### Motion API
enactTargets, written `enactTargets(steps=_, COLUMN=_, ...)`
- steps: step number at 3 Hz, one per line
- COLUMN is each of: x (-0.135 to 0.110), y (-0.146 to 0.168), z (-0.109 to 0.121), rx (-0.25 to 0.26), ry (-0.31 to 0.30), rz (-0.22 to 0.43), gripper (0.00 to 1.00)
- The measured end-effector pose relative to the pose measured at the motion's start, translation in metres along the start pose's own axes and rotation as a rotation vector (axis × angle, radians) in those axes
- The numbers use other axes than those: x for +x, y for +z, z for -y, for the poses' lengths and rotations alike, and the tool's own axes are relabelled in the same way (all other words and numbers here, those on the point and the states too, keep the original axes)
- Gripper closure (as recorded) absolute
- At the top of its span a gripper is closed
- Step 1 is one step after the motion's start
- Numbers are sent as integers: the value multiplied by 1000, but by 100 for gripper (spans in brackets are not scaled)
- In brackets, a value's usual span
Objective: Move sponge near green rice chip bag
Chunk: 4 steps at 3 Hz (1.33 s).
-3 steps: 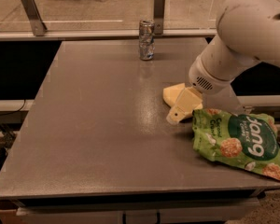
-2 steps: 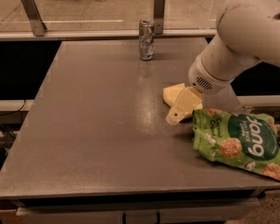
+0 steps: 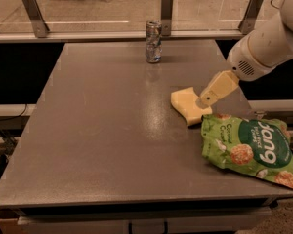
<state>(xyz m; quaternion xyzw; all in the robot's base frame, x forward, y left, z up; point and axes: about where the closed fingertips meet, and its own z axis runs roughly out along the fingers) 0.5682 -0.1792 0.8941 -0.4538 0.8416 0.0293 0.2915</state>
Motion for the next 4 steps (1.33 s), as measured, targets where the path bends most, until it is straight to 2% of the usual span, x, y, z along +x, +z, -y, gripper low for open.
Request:
enactTargets(steps=1, x=-2, y=-33, z=51, rx=28, ry=-4, rz=118, gripper=0)
enactTargets(steps=2, x=-23, y=-77, z=91, rx=67, ry=-39, rz=299, gripper=0)
enactTargets(steps=3, x=-29, y=-122, z=118, rx=84, ry=-76, rz=477, gripper=0)
enactTargets(steps=4, x=-53, y=-160, z=128, rx=125, ry=-102, rz=568, gripper=0)
